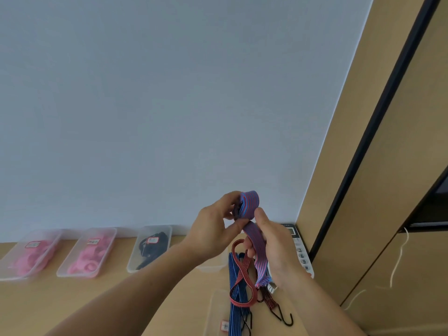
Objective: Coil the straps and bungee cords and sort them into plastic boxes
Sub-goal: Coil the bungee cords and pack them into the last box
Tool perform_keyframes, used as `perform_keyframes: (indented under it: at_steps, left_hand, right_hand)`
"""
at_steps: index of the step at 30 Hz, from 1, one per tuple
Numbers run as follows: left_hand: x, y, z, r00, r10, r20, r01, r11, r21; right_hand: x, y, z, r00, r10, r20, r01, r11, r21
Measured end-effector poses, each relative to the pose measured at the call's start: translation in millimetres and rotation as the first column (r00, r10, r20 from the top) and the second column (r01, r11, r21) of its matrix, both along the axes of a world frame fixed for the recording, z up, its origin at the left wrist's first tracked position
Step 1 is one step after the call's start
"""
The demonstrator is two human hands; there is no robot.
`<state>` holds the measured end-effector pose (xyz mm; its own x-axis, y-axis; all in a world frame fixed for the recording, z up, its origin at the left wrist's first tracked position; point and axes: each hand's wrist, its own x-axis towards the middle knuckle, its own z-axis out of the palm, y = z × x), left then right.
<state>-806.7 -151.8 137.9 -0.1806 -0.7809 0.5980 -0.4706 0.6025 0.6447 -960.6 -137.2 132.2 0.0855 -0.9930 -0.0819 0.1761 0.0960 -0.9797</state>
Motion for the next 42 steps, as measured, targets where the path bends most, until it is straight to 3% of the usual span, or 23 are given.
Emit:
perform_keyframes:
  at_steps: [5, 9, 11, 13, 15, 17, 19, 21, 26, 29, 35, 37, 39, 42]
  left_hand:
    - [11, 0, -3, 0.962, 0.141, 0.234, -0.055, 0.938, -0.341]
    - [23, -7, -6, 0.902, 0.181, 0.391, 0.039, 0.87, -0.491]
    - [27, -9, -10, 0.889, 0.194, 0.415, 0.038, 0.871, -0.489]
    - [24, -5, -12, 0.946, 0.154, 0.285, -0.06, 0.948, -0.313]
    - [19, -1, -11, 0.993, 0.114, -0.034, -0.108, 0.984, 0.141]
    - [16, 1, -1, 0.909, 0.152, -0.388, 0.107, 0.814, 0.571]
    - [14, 4, 6, 0.848, 0.091, -0.522, 0.368, 0.609, 0.703]
    - [8, 11, 11, 0.8, 0.009, -0.6, 0.499, 0.546, 0.673]
    - [-2, 9, 17, 0.728, -0.001, -0.685, 0.507, 0.673, 0.538]
    - [-6, 5, 15, 0.725, 0.04, -0.688, 0.471, 0.7, 0.537]
    - [-4, -1, 5, 0.625, 0.191, -0.757, 0.46, 0.693, 0.555]
    - [-4, -3, 3, 0.61, 0.206, -0.765, 0.446, 0.709, 0.547]
    - [-1, -7, 2, 0.586, 0.224, -0.779, 0.424, 0.734, 0.53]
    - [6, -12, -3, 0.603, 0.242, -0.76, 0.382, 0.749, 0.542]
  right_hand:
    - [4, -3, 0, 0.997, 0.046, 0.056, -0.048, 0.998, 0.03]
    - [9, -4, 4, 0.992, 0.112, 0.051, -0.114, 0.992, 0.049]
    - [11, -4, 5, 0.993, 0.113, 0.045, -0.116, 0.991, 0.06]
    - [12, -3, 4, 0.994, 0.087, 0.06, -0.089, 0.995, 0.042]
    - [11, -3, 4, 0.995, 0.064, 0.077, -0.063, 0.998, -0.006]
    - [10, -4, 3, 0.996, 0.049, 0.08, -0.046, 0.998, -0.045]
    - [11, -4, 1, 0.996, 0.037, 0.077, -0.03, 0.996, -0.081]
    - [15, -3, -1, 0.998, 0.016, 0.065, -0.008, 0.993, -0.12]
    - [11, -5, -7, 0.999, 0.0, 0.04, 0.006, 0.989, -0.15]
    - [0, -7, -15, 0.996, 0.082, 0.028, -0.077, 0.986, -0.151]
    - [-11, -16, -54, 0.944, 0.166, -0.284, -0.202, 0.974, -0.102]
    - [-15, -22, -68, 0.87, 0.169, -0.464, -0.242, 0.965, -0.103]
    - [-20, -26, -84, 0.725, 0.19, -0.662, -0.307, 0.95, -0.063]
    - [-28, -29, -107, 0.582, 0.246, -0.775, -0.345, 0.938, 0.039]
